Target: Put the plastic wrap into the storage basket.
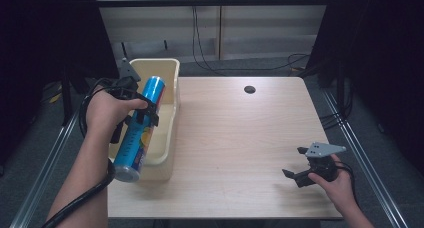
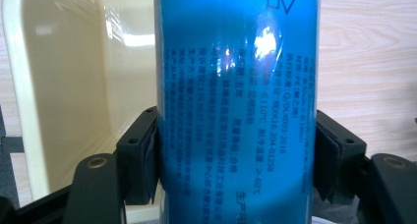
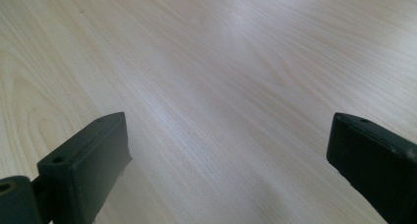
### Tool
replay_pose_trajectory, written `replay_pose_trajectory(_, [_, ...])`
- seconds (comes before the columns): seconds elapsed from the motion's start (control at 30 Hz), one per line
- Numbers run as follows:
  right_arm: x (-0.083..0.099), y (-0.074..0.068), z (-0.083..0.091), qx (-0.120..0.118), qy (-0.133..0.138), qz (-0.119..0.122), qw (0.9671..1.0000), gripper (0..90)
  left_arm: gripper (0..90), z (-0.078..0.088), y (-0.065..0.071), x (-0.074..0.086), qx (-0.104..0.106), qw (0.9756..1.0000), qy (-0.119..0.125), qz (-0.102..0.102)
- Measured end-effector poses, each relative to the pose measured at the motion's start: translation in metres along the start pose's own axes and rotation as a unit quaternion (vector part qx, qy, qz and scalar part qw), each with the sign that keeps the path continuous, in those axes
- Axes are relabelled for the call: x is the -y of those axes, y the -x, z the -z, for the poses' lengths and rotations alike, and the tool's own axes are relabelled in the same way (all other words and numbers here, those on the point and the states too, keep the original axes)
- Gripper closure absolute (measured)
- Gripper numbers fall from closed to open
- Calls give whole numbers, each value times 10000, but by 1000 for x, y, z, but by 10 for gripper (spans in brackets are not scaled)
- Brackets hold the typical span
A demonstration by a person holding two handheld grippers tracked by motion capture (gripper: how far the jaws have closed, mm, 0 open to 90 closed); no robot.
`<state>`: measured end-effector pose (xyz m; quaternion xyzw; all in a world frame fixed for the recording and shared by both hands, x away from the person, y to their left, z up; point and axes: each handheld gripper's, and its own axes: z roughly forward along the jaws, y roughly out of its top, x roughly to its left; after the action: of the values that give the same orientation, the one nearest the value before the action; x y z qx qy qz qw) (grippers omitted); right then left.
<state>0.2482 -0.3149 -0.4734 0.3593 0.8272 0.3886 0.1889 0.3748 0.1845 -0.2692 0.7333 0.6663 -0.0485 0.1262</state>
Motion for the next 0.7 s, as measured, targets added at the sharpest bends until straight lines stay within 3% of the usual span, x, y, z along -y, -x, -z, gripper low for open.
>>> replay_pose_trajectory(0.7, [0, 1, 1, -10, 33, -7, 10000, 22, 323, -35, -7, -6, 32, 9992, -180, 357])
